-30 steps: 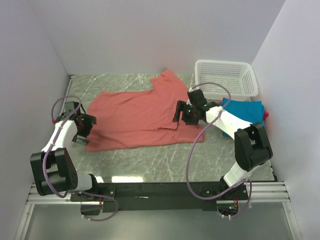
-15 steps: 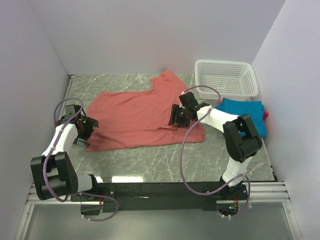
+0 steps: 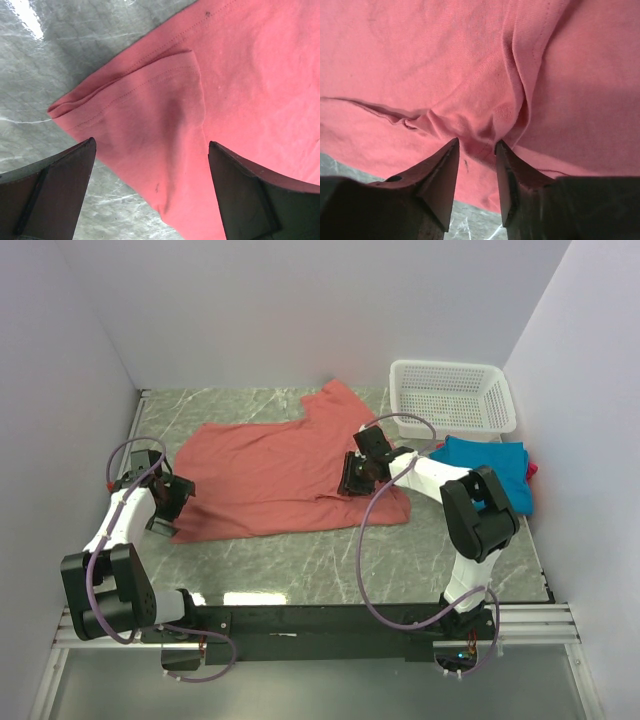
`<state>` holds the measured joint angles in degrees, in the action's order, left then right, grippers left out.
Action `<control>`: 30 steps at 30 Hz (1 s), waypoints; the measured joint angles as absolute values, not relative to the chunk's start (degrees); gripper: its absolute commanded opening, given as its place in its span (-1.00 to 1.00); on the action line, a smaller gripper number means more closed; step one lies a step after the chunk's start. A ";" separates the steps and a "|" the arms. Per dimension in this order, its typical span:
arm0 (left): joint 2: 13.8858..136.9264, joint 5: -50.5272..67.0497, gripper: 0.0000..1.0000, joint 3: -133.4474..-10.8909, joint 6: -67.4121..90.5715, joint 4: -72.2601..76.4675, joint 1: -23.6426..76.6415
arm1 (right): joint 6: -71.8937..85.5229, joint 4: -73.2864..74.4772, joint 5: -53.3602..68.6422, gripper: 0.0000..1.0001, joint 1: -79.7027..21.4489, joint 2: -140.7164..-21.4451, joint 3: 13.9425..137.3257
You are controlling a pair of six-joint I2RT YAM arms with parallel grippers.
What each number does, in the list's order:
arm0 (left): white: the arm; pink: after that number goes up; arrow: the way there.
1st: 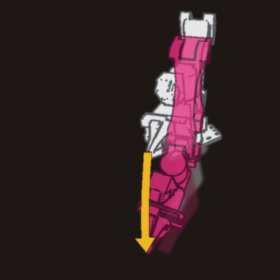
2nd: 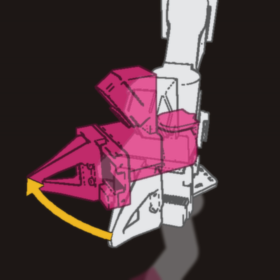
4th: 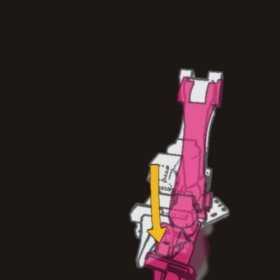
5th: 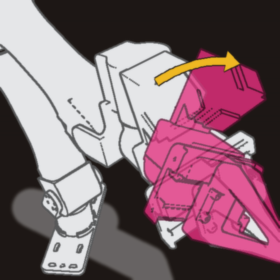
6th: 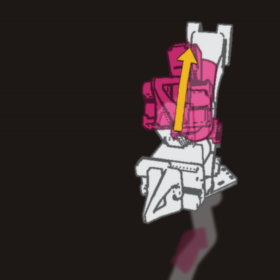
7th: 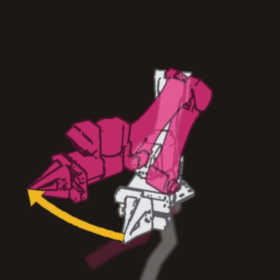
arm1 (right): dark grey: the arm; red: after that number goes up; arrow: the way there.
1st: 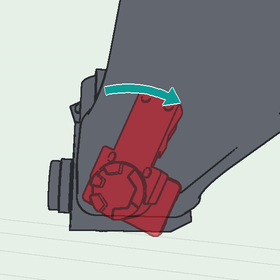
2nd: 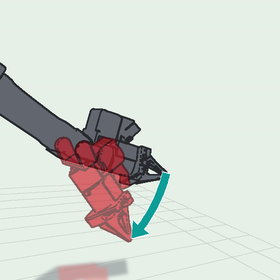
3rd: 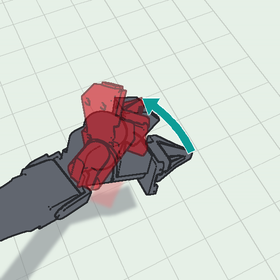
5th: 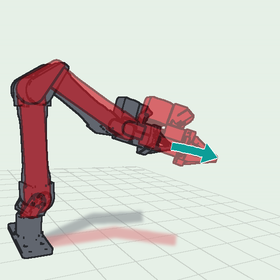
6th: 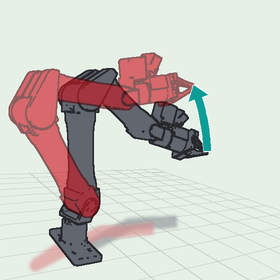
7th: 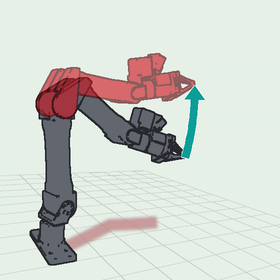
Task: Fold and stack the t-shirts
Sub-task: Fold the tshirt
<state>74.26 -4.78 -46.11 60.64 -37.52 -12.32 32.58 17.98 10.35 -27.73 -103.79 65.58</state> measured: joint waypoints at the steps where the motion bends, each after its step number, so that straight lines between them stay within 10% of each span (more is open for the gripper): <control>1: 74.30 -4.93 0.99 -46.11 60.64 -37.60 -12.32 | 32.56 17.87 10.35 -0.26 -27.79 -104.03 65.60; 30: 74.37 -6.37 0.99 -46.13 60.66 -38.20 -12.32 | 28.86 18.31 9.98 -0.35 -29.50 -100.86 60.20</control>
<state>74.37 -6.37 -46.13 60.66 -38.20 -12.32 28.86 18.31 9.98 -29.50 -100.86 60.20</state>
